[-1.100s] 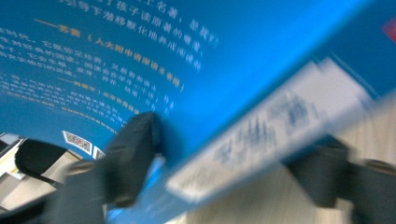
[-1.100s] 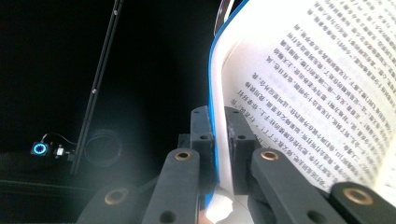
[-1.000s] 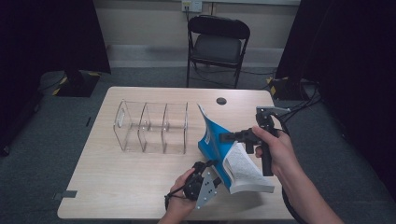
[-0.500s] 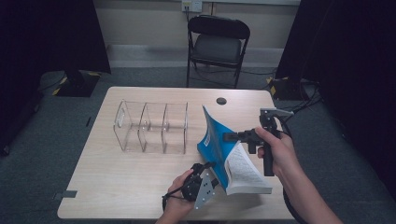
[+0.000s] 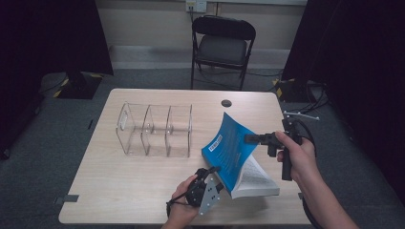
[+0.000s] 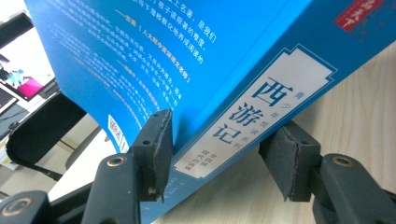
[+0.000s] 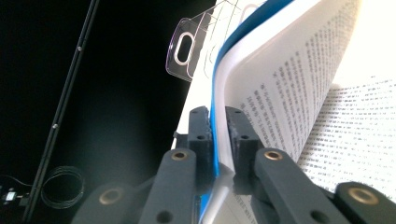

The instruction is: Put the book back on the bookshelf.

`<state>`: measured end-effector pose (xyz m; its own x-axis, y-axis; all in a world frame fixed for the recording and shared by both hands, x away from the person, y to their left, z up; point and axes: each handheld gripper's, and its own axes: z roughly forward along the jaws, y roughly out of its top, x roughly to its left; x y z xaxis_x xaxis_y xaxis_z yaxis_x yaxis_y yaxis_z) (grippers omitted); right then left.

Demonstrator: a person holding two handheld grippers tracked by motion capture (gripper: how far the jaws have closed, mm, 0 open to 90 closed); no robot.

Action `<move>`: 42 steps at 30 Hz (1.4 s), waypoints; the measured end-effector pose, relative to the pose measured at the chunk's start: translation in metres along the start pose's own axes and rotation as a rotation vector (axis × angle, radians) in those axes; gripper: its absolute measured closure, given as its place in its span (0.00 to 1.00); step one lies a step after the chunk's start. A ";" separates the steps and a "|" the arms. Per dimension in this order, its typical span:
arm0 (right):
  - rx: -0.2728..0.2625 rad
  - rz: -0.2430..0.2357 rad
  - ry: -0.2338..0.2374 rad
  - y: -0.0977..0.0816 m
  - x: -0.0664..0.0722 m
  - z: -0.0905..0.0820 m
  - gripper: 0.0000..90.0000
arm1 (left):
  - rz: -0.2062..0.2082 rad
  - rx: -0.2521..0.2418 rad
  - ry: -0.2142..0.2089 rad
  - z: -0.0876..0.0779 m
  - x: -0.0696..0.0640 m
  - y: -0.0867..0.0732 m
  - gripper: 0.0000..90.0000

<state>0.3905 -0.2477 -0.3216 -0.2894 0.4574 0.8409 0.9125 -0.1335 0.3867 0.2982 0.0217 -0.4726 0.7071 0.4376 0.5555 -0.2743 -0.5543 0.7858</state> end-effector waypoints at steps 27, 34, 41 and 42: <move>0.006 -0.023 -0.005 0.002 0.009 0.006 0.94 | 0.006 -0.009 -0.021 0.000 0.006 -0.002 0.49; 0.005 -0.015 0.008 0.003 0.007 0.009 0.93 | 0.019 0.002 -0.029 0.003 0.006 0.000 0.50; -0.028 -0.028 -0.028 0.005 0.004 0.002 0.89 | 0.016 -0.003 -0.021 0.002 0.009 0.000 0.51; -0.032 -0.023 -0.030 0.005 0.002 0.000 0.87 | 0.009 0.002 -0.029 0.002 0.009 0.001 0.52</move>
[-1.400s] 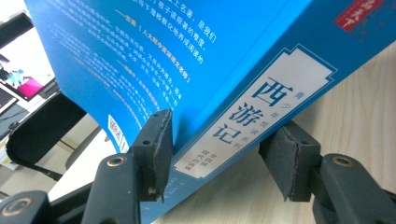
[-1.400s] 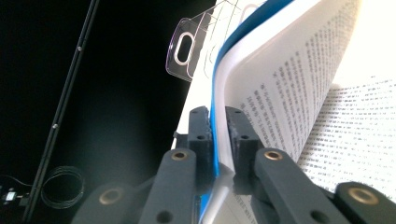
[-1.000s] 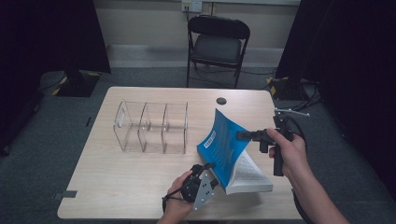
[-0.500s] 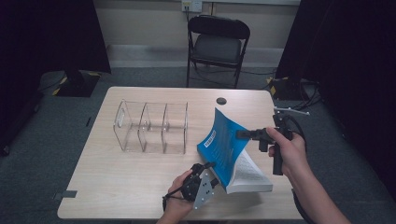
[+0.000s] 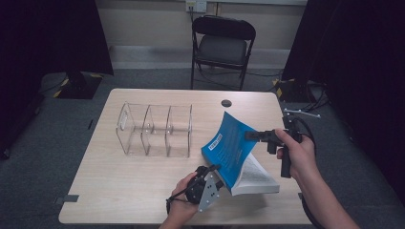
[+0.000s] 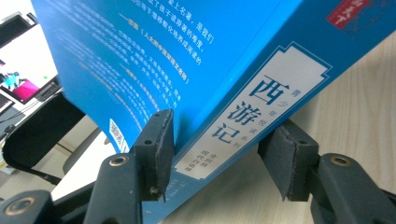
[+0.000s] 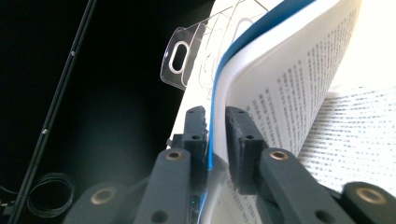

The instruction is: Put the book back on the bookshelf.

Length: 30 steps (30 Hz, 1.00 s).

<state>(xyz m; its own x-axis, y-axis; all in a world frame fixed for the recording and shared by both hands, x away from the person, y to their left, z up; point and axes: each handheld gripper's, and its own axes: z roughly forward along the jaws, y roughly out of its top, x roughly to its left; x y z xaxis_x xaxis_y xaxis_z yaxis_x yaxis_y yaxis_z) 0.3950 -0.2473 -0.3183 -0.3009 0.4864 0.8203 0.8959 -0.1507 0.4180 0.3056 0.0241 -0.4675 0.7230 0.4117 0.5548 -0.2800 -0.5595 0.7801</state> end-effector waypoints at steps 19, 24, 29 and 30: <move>-0.003 -0.078 -0.192 -0.007 -0.040 -0.017 0.46 | -0.044 -0.005 0.020 0.005 0.004 0.005 0.52; 0.064 -0.138 -0.252 -0.009 -0.051 -0.020 0.36 | -0.076 0.001 0.020 0.005 0.005 0.006 0.52; 0.146 -0.148 -0.301 -0.014 -0.070 -0.025 0.34 | -0.082 -0.001 0.033 0.004 0.008 0.007 0.52; 0.118 -0.171 -0.328 -0.018 -0.079 -0.028 0.33 | -0.091 0.001 0.034 0.005 0.007 0.007 0.52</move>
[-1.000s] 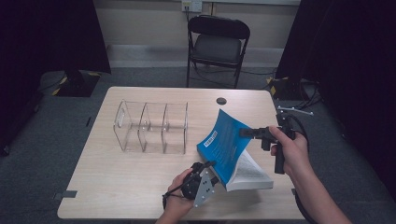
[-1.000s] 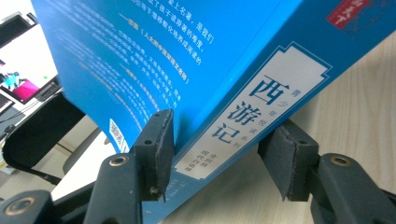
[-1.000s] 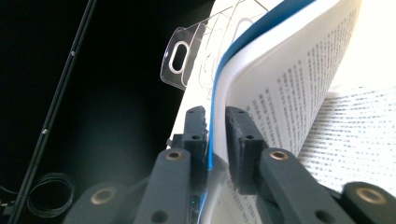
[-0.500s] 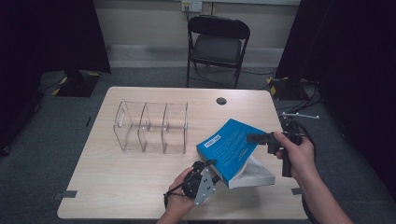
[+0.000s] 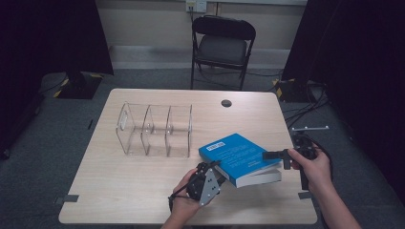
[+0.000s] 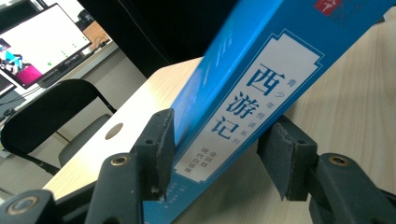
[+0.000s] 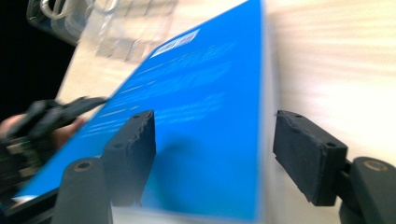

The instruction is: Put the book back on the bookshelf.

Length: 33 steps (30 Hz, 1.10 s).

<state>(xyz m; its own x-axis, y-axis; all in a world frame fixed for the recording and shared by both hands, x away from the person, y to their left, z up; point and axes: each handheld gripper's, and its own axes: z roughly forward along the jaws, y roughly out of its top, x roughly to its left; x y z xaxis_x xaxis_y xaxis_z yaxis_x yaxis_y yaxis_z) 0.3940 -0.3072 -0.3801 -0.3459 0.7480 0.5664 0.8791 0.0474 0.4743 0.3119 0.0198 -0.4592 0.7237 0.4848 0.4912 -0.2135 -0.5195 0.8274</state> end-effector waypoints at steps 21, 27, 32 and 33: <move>-0.168 -0.450 -0.156 -0.089 -0.063 0.020 0.30 | 0.003 0.011 -0.005 0.002 0.000 0.004 0.52; -0.277 -0.480 -0.123 -0.086 -0.050 0.026 0.43 | -0.024 0.011 -0.006 0.002 0.003 0.004 0.52; -0.329 -0.495 -0.120 -0.081 -0.043 0.030 0.51 | -0.036 0.015 -0.008 0.002 0.004 0.004 0.52; -0.329 -0.495 -0.120 -0.081 -0.043 0.030 0.51 | -0.036 0.015 -0.008 0.002 0.004 0.004 0.52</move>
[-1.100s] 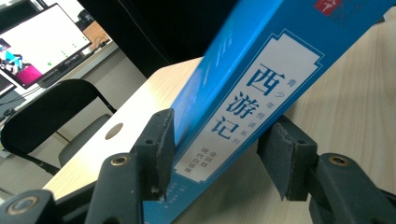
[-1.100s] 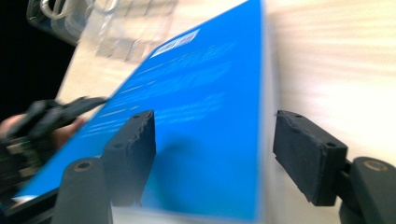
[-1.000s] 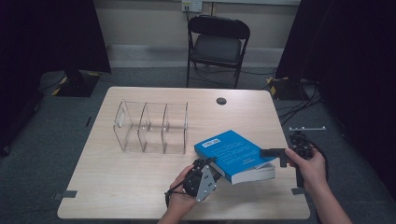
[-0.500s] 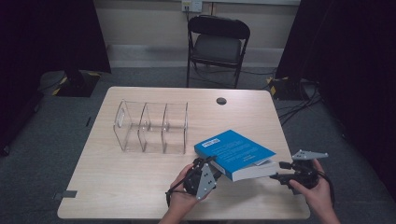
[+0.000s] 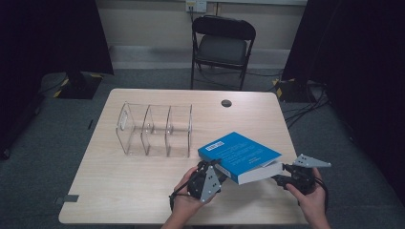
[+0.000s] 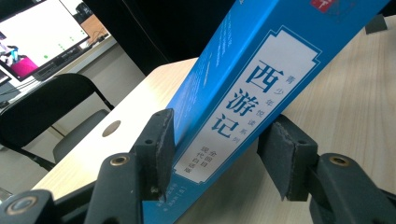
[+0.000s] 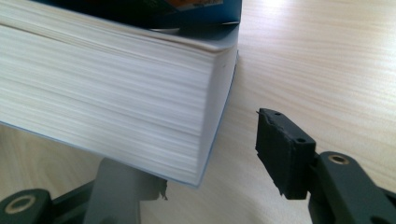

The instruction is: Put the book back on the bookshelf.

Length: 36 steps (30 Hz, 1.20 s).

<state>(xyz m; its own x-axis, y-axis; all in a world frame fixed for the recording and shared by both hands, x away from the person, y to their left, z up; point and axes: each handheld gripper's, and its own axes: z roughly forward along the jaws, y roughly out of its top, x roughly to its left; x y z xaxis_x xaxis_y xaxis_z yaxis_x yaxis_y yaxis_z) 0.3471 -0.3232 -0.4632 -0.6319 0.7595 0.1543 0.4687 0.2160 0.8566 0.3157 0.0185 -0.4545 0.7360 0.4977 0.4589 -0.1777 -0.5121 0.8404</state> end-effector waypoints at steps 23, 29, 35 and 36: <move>0.028 -0.059 0.060 0.018 0.023 0.011 0.59 | 0.064 0.028 -0.077 0.011 -0.002 0.000 0.41; -0.027 -0.038 0.102 0.023 0.022 0.005 0.62 | 0.026 0.002 -0.043 0.004 0.006 0.008 0.53; -0.064 0.013 0.082 0.019 0.012 -0.002 0.40 | -0.040 0.007 -0.099 -0.002 0.013 0.026 0.56; -0.064 0.013 0.082 0.019 0.012 -0.002 0.40 | -0.040 0.007 -0.099 -0.002 0.013 0.026 0.56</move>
<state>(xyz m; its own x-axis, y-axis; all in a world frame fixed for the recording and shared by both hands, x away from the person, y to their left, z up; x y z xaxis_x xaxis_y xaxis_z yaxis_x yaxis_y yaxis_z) 0.3472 -0.3114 -0.4445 -0.6760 0.7084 0.2031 0.4383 0.1649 0.8836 0.3189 0.0131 -0.4257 0.8033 0.4468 0.3939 -0.1421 -0.4985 0.8552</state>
